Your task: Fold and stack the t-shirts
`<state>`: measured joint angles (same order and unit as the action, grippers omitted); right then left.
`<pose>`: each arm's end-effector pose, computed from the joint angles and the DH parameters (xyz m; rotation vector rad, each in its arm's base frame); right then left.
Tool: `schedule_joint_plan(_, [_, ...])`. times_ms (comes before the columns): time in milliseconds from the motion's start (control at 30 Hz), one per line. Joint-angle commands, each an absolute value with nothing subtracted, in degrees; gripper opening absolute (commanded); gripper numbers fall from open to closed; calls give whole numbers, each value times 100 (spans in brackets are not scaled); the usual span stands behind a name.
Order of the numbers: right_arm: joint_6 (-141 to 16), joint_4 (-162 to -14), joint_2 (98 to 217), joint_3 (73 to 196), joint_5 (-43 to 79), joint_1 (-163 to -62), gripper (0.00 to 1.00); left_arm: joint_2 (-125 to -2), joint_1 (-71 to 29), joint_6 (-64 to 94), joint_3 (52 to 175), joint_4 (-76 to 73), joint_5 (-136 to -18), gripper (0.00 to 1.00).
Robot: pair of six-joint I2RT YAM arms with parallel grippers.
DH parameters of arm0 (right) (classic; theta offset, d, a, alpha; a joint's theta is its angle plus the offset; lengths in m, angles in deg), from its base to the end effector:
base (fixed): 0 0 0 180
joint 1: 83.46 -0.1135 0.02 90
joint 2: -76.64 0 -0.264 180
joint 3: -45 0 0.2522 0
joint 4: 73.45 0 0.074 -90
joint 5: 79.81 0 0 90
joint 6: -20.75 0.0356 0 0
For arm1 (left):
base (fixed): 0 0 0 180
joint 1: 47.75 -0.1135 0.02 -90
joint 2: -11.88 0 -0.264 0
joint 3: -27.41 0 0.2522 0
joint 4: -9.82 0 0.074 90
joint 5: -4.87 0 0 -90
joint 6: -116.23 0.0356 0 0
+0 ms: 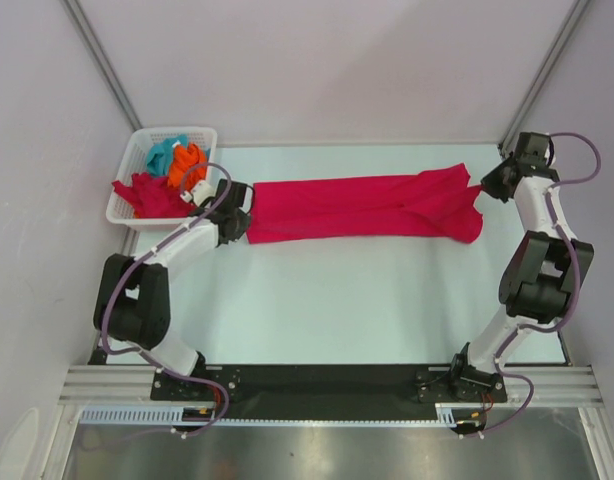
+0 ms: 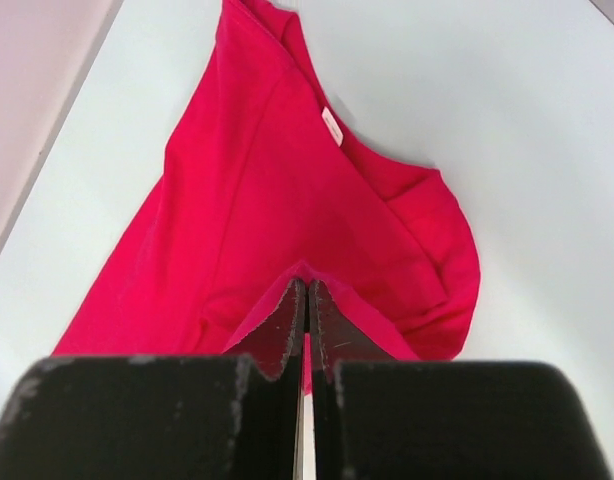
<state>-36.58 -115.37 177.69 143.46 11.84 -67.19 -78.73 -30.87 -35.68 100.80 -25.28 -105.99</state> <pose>0.3849 -0.1113 0.2844 0.9621 2.1484 0.1743 0.3188 -0.0835 0.2179 -1.0610 2.1649 -0.1788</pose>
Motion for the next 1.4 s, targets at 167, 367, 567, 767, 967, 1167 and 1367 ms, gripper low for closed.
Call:
schedule_joint_plan(167, [-4279, -11656, 18342, 15253, 1046, -6931, 0, -8137, -3158, -3231, 10541, -2644, -11114, 0])
schedule_joint_plan(367, [-4507, -11700, 18781, 15693, 764, -7151, 0, -8295, -3158, -3117, 10717, -2635, -11193, 0])
schedule_joint_plan(567, [-4824, -11832, 19317, 16457, 694, -7327, 0, -8471, -3149, -3011, 10858, -2626, -11229, 0])
schedule_joint_plan(767, [-4921, -12025, 19783, 17195, 527, -7380, 0, -8595, -3140, -2897, 11042, -2600, -11237, 0])
schedule_joint_plan(967, [-4956, -12096, 19968, 17521, 492, -7380, 0, -8761, -3114, -2756, 11270, -2583, -11237, 1])
schedule_joint_plan(1167, [-4965, -12105, 20091, 17600, 492, -7362, 0, -9121, -3035, -2484, 11674, -2582, -11255, 0])
schedule_joint_plan(1367, [-5009, -12131, 20276, 17697, 430, -7371, 0, -9385, -2982, -2264, 11947, -2582, -11299, 1])
